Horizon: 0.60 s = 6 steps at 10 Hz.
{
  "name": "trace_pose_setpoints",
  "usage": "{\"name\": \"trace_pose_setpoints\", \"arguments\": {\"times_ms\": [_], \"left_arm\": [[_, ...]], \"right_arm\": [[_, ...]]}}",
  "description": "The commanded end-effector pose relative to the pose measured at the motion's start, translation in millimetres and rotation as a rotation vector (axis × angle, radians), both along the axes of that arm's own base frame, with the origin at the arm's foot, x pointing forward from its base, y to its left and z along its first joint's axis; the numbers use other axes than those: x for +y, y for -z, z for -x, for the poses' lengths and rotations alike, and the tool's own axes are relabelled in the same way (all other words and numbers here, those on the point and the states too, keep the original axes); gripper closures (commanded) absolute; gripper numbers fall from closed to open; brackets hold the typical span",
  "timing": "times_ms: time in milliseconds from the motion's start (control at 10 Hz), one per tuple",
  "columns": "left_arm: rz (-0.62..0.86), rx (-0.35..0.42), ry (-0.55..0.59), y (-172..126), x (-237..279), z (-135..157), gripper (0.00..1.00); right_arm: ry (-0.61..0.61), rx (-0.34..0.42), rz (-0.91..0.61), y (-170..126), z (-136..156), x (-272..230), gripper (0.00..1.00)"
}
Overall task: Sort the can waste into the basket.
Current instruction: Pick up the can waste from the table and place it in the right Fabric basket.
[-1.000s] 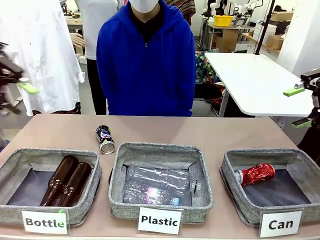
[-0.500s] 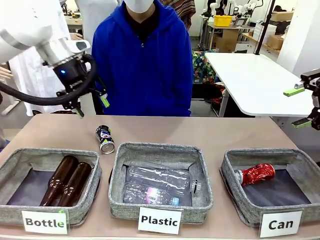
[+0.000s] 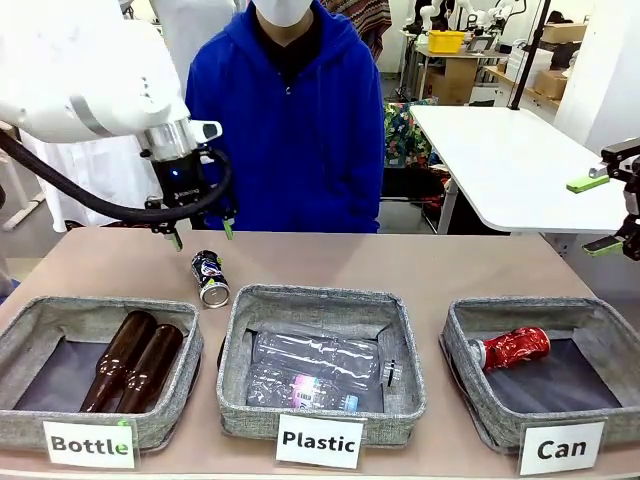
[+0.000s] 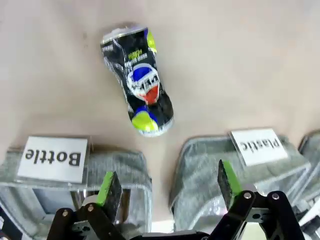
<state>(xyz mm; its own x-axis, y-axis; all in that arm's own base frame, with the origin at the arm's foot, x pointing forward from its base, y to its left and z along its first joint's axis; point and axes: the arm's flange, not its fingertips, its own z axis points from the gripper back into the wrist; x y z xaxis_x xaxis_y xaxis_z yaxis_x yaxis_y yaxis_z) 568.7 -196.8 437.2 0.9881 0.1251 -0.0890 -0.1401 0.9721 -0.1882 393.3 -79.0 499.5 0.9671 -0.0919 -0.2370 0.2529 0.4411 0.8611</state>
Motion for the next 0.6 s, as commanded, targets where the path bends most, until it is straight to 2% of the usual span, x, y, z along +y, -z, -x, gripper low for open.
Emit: {"name": "trace_pose_setpoints", "arguments": {"times_ms": [0,500], "left_arm": [[-0.066,-0.065,0.008,12.0,-11.2,-13.5,0.00],[-0.126,-0.087,0.031,27.3,-14.5,-19.6,0.00]], "right_arm": [[-0.012,-0.011,-0.001,-1.5,1.0,-2.3,0.00],[-0.012,-0.011,-0.001,-1.5,1.0,-2.3,0.00]]}}
